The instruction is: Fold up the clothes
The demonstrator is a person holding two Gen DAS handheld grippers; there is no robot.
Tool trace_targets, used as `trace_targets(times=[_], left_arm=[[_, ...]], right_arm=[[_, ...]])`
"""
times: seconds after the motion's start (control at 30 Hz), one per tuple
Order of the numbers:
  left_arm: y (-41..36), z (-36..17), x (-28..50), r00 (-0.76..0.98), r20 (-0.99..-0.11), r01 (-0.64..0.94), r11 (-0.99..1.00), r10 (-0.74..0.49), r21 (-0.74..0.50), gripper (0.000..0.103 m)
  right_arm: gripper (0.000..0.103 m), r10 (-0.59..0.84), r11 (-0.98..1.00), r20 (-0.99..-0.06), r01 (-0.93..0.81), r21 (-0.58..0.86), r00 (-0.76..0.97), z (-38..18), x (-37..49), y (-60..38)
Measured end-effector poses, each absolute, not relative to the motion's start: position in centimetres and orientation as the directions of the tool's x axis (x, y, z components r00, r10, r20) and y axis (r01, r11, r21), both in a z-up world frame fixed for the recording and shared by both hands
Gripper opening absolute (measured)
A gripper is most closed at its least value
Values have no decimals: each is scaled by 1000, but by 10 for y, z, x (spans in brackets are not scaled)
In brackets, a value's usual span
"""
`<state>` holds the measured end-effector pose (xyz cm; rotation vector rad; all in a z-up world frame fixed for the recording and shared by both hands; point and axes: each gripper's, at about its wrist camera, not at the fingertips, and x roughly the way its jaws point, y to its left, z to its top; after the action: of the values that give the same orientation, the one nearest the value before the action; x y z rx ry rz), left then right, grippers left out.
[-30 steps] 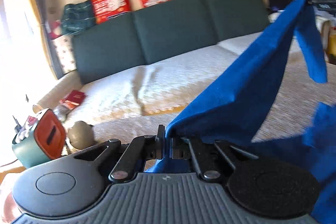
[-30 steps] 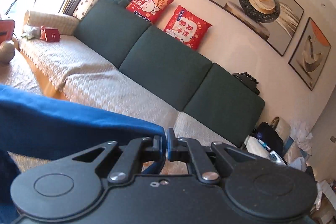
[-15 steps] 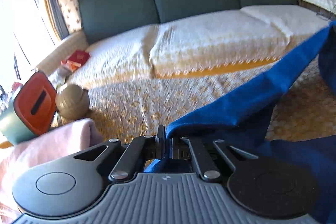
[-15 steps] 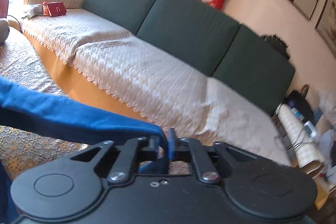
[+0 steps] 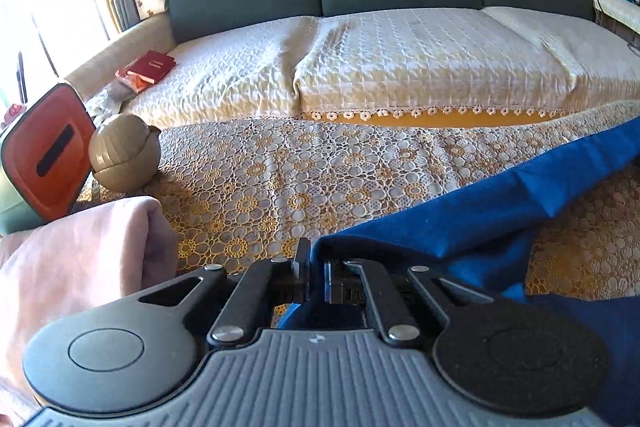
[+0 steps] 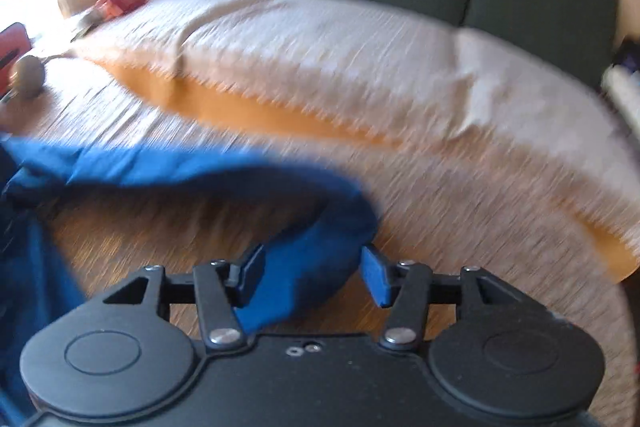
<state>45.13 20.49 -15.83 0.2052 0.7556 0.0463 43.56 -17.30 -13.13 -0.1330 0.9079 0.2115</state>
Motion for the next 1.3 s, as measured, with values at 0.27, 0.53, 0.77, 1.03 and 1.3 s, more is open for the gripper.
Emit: trace_targets(times=[0.27,0.53,0.77,1.03,1.3], left_arm=[[206,-153,441,745,-657,36,978,111,205,4],[219,-134,428,760,-645,27,988,79,153,4],[224,-128,435,748,-656,22,986,94,165,4],[216,-150,452,718,-682,22,974,142,226,4],[220,-160,453,707,-688,14,968,166,249,6]], right_arm=[[103,220,975,-807,-146,167,548,-143,436,-172],[103,41,998,-667,-56,-1,744,-61,415,-211],[103,-115,983,-609,0,-186,785,-18,436,-235],[103,-140,974,-681,-26,-227,719,-81,495,-203],[103,-141,979,-659,4,-205,739,-103,535,-169]])
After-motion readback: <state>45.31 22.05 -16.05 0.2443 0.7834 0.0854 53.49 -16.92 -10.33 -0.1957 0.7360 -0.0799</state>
